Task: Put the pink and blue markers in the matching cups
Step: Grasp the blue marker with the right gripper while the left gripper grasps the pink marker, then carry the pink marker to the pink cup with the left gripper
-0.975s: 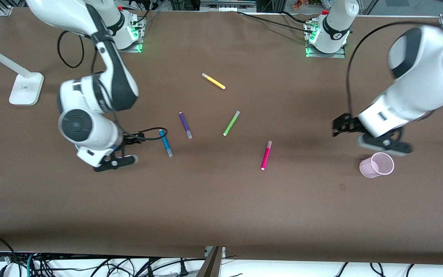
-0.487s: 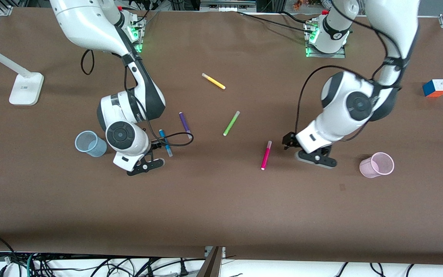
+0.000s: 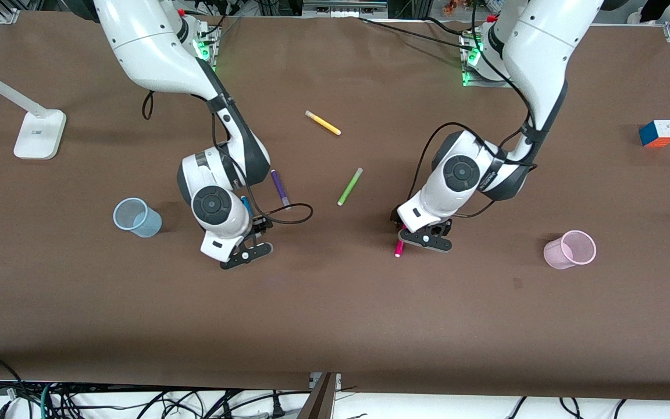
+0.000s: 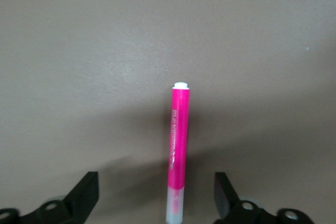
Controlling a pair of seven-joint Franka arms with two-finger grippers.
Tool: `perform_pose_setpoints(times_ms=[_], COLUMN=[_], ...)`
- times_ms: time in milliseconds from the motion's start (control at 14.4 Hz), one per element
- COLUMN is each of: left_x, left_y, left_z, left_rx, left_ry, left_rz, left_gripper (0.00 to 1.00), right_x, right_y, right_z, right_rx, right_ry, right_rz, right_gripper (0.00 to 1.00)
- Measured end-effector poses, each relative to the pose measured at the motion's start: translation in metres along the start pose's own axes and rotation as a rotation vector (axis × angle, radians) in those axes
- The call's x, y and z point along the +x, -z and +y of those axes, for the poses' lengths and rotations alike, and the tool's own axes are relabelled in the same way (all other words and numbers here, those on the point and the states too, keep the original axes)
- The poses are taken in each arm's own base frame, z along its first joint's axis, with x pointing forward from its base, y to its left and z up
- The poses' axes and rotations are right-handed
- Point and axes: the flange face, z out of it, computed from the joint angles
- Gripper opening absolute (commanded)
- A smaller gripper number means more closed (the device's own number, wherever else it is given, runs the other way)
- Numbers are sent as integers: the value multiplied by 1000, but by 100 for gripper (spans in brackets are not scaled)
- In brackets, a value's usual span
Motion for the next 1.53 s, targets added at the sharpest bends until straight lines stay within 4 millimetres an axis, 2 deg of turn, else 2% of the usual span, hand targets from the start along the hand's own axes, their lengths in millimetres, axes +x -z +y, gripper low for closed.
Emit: perform_pose_setpoints(times_ms=[139,209,278,348,557,627,835,905,975,1114,1253,1323,1532], left_x=[-6,-8,-9,-10,-10,-10,-9,-7,-5,0,5,7,15], left_y=[-17,-23,-26,-27,-28,-28,-17,-5,10,51,97,120,181], left_z=[9,11,12,12,9,8,3,-2,-7,-25,-50,-67,-121], left_rx=[29,37,40,41,44,45,72,88,105,136,150,152,148], left_ry=[4,3,6,12,57,63,74,79,80,66,33,9,-76], left_rz=[1,-2,-5,-7,-9,-9,-44,-58,-71,-106,-161,-195,-303], left_gripper=[65,44,6,0,0,0,0,0,0,0,0,0,0], right_x=[1,1,1,1,0,0,0,0,-1,-1,-1,-1,0], right_y=[-11,-14,-17,-17,-22,-25,-28,-29,-29,-30,-31,-31,-29], right_z=[-9,-11,-11,-11,-11,-12,-12,-12,-12,-12,-12,-12,-12], right_rx=[-2,-2,-3,-3,-4,-4,-5,-5,-5,-5,-5,-5,-5], right_ry=[12,15,16,16,17,18,18,18,18,18,18,18,19], right_rz=[9,8,6,5,-2,-5,-10,-10,-11,-12,-14,-14,-11], right_gripper=[100,100,100,100,100,94,72,54,40,32,7,0,0])
